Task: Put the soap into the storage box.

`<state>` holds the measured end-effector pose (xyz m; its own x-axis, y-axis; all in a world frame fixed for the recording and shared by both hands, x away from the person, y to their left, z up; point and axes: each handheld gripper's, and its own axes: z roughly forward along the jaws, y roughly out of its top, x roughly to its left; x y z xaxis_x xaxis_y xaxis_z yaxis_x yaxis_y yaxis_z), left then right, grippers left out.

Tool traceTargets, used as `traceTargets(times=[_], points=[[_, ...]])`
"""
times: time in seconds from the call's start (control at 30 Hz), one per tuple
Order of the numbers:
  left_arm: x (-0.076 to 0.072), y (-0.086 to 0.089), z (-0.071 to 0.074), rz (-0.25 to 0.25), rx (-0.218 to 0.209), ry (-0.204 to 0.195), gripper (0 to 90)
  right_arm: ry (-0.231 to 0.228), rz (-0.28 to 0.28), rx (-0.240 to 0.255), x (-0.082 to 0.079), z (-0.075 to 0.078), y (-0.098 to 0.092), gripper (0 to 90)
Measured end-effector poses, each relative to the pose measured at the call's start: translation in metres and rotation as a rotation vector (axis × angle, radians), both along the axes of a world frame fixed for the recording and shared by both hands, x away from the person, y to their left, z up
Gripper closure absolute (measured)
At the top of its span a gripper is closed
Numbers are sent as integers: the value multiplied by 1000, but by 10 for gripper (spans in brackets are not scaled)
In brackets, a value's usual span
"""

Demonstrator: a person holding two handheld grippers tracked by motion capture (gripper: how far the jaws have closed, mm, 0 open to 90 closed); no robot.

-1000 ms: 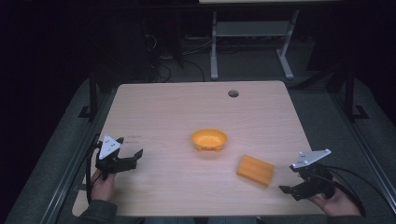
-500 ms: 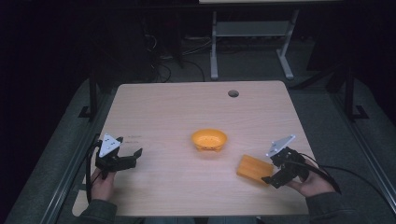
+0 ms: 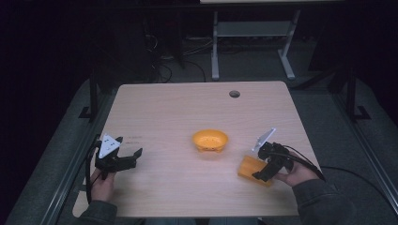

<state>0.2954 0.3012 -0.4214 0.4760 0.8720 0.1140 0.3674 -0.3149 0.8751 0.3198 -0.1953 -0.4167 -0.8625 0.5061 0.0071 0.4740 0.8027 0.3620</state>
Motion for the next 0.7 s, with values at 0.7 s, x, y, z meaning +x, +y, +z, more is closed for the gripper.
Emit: traceTargets(times=[0.7], points=[[0,1,1,5,-1,-3,134,61,40,-90,7,-27,20,170]])
